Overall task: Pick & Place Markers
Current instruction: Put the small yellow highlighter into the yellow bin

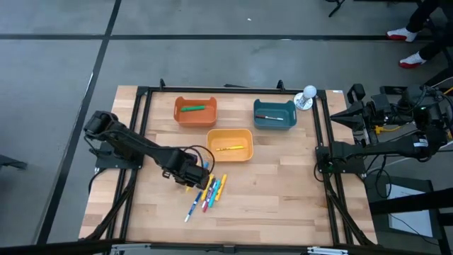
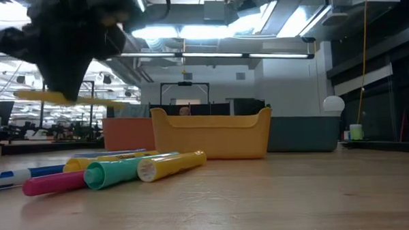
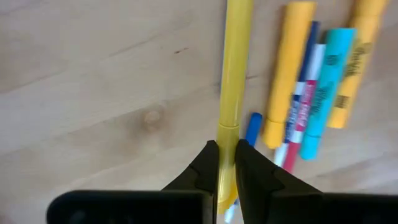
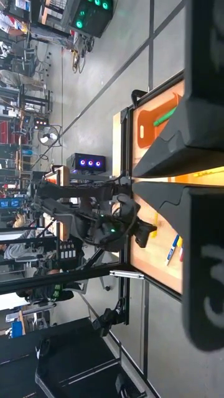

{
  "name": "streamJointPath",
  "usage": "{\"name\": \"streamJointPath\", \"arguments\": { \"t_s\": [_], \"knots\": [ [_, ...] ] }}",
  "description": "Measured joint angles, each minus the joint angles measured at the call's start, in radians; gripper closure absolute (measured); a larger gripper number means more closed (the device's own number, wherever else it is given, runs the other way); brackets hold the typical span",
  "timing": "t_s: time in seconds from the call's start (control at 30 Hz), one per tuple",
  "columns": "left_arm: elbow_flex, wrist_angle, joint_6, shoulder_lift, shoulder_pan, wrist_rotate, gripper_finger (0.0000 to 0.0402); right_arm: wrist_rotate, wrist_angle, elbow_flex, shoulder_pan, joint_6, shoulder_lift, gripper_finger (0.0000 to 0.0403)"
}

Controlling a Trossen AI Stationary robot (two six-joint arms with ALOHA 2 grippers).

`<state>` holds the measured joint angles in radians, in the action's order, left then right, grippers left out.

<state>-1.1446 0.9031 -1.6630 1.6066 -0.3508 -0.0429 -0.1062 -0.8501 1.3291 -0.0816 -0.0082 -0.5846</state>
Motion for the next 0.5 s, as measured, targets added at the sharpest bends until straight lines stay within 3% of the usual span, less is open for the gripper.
{"name": "streamJointPath", "arguments": {
  "t_s": [0.5],
  "knots": [
    [-0.001, -0.02, 0.051, -0.198, 0.002, 0.156, 0.0401, 0.0, 0.0, 0.0, 0.0, 0.0, 0.0, 0.0379]
  ]
}}
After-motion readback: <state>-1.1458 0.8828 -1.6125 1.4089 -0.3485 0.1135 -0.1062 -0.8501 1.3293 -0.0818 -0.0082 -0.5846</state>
